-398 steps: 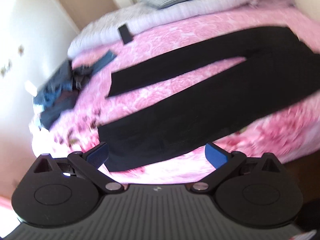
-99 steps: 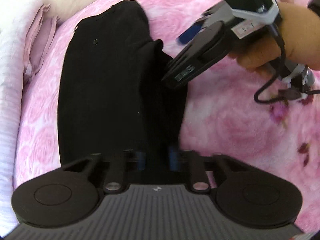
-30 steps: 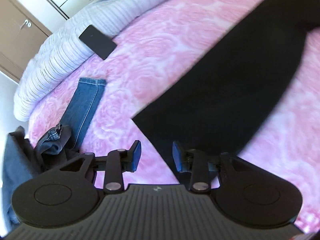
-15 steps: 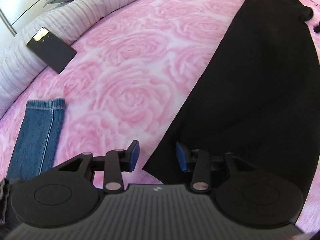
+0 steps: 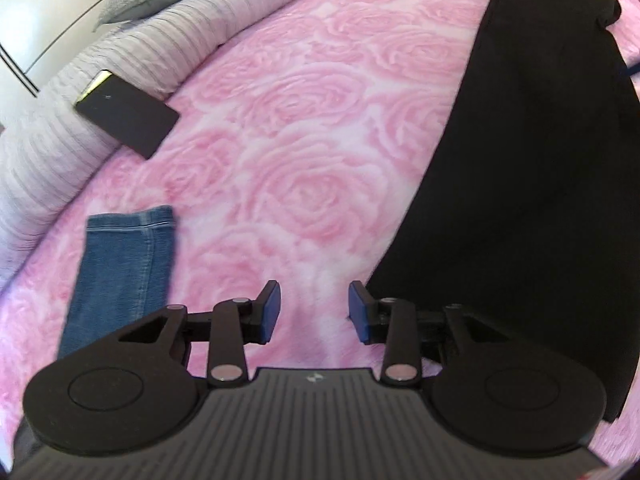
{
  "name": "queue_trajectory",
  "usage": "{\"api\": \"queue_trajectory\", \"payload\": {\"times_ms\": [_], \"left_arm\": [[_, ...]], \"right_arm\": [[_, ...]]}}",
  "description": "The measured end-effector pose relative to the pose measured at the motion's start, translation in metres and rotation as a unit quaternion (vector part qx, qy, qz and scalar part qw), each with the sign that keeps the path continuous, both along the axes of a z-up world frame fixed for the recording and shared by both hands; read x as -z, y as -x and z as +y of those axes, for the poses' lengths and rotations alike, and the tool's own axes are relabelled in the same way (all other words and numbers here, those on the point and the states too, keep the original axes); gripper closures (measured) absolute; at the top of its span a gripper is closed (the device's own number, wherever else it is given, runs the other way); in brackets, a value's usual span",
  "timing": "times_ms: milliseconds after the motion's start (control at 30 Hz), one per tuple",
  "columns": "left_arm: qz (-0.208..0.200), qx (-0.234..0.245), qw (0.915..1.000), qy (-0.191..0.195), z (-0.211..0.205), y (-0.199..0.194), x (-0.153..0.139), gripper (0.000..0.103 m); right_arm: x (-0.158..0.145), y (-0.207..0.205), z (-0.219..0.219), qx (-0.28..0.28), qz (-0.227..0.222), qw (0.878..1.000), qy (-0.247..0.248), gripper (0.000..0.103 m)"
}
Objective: Fold clothes
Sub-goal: 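Grasp the black trousers' end with the right gripper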
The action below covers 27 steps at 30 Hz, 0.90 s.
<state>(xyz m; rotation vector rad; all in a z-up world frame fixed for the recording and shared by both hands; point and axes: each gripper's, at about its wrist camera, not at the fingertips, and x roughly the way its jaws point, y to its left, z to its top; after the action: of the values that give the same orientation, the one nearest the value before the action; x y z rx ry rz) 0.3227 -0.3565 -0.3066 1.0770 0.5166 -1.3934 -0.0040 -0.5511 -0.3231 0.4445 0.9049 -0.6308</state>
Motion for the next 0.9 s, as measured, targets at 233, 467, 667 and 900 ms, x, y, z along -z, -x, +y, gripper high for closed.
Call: {"api": "queue_trajectory", "payload": {"times_ms": [233,467,667,900], "left_arm": [[-0.014,0.091,0.9955,-0.024,0.046,0.043,-0.003,0.073],[-0.053,0.157,0.9862,0.001,0.086,0.055,-0.008,0.071],[-0.060,0.184,0.9797,0.054,0.108,0.053,-0.016,0.053],[-0.035,0.186,0.9778,0.090,0.119,0.048,-0.025,0.044]], "right_arm": [[-0.002,-0.023,0.047,-0.072,0.072,0.994,0.024,0.016],[-0.019,-0.051,0.123,-0.258,0.075,0.955,0.121,0.016],[0.032,-0.076,0.169,-0.398,0.122,0.877,0.242,0.016],[0.042,-0.093,0.148,-0.420,0.094,0.865,0.256,0.050]]}}
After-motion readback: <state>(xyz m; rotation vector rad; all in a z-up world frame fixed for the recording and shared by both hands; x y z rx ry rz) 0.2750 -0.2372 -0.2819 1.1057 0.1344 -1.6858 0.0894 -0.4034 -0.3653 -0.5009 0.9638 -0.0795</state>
